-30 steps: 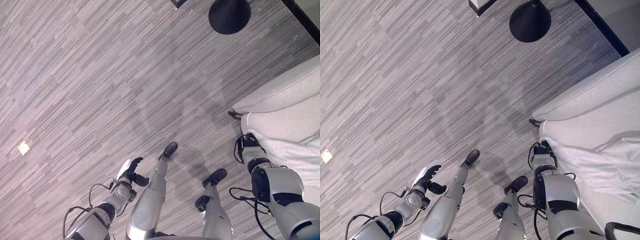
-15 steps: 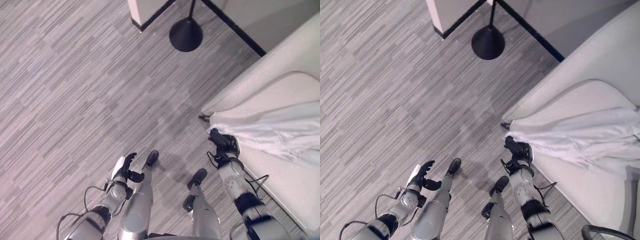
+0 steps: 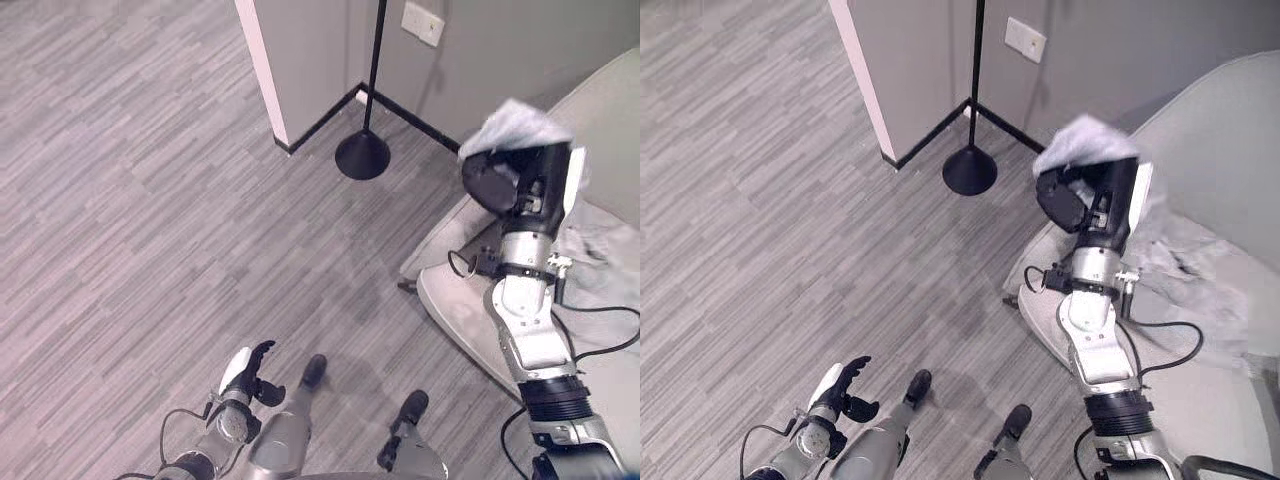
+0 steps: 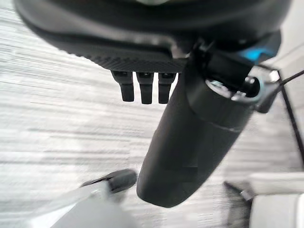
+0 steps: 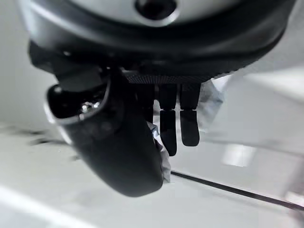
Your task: Hang the clothes on the sofa on the clothes rack.
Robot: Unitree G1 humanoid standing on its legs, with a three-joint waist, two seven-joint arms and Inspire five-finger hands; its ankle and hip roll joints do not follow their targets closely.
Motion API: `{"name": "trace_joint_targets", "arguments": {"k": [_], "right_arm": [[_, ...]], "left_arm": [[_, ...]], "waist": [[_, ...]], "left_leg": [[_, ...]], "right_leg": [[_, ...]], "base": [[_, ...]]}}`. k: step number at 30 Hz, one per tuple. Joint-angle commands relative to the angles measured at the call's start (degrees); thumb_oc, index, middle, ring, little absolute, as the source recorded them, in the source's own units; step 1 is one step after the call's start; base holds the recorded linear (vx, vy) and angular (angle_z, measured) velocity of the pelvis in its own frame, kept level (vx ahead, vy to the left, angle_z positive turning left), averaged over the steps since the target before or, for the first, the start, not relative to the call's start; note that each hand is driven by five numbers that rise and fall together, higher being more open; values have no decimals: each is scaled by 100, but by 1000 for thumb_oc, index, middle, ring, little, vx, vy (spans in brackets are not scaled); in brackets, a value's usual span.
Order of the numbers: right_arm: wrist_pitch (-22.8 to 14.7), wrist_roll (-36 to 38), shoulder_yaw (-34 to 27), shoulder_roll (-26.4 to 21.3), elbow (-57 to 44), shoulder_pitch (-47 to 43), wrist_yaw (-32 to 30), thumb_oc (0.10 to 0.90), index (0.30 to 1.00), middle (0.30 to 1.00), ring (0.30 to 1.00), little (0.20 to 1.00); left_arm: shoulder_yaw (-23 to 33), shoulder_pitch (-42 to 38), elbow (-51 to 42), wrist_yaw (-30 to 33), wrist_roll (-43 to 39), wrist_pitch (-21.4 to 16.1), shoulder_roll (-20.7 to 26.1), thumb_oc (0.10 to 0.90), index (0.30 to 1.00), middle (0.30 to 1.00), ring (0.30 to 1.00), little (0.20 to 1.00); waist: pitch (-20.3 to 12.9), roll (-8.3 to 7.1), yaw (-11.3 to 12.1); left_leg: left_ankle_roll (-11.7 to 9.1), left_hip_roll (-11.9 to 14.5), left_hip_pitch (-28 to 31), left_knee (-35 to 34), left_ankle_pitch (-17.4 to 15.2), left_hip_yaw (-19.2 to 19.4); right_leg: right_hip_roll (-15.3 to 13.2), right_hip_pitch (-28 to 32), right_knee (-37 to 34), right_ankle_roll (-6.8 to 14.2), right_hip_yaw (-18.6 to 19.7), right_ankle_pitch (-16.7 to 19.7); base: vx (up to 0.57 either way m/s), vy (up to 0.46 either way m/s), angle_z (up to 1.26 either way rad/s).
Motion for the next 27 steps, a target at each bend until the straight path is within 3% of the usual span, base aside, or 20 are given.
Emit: {"name": "trace_joint_targets", "arguments": {"k": [1, 2, 7, 11, 15, 20, 27], "right_arm": [[-432, -540, -166, -356, -518, -683, -211, 400, 300, 300, 300, 300], [-296, -730, -114, -552, -576, -1200, -278, 400, 300, 300, 300, 300], [-115, -1006, -103, -661, -623, -1644, -410, 400, 300, 300, 300, 300], [21, -1021, -102, -483, -656, -1932, -557, 400, 300, 300, 300, 300], [61, -958, -37, -337, -728, -2171, -679, 400, 300, 300, 300, 300], [-53, -778, 175, -390, -695, -2605, -764, 400, 300, 300, 300, 300], [-158, -563, 474, -244, -753, -3080, -771, 400, 300, 300, 300, 300]], "left_arm": [[-80, -124, 1, 32, -26, -274, 290, 800, 900, 900, 900, 900], [50, 29, -330, -6, -275, -305, 355, 800, 900, 900, 900, 900], [173, 146, -838, 3, -541, -327, 405, 800, 900, 900, 900, 900], [242, 191, -1521, 99, -686, -297, 482, 800, 900, 900, 900, 900], [375, 57, -2250, 732, -186, -326, 688, 800, 900, 900, 900, 900], [574, -233, -2768, 1596, 54, -629, 726, 800, 900, 900, 900, 900], [494, -670, -3415, 1903, 114, -742, 686, 800, 900, 900, 900, 900]], "waist": [[-586, -431, 218], [-805, -497, 312], [-1010, -602, 356], [-1171, -663, 376], [-1287, -781, 383], [-1379, -903, 312], [-1460, -956, 205]], "left_leg": [[247, 18, 158, -5, -709, 231], [281, 24, 396, -5, -829, 302], [335, -25, 642, -5, -873, 398], [388, -48, 887, -5, -960, 449], [415, -72, 1134, -5, -1052, 510], [413, -54, 1333, -5, -1121, 597], [429, -36, 1506, -5, -1178, 698]], "right_leg": [[-486, 550, 42, 508, 251, -257], [-495, 725, 50, 512, 252, -307], [-547, 905, 50, 530, 248, -261], [-575, 1051, 63, 530, 293, -261], [-589, 1218, 71, 534, 340, -279], [-581, 1307, 80, 525, 430, -281], [-555, 1360, 90, 510, 532, -260]], "base": [[97, 63, -5], [78, 48, -3], [68, 41, -13], [54, 34, -5], [57, 8, -4], [34, -7, -13], [13, -2, -11]]}}
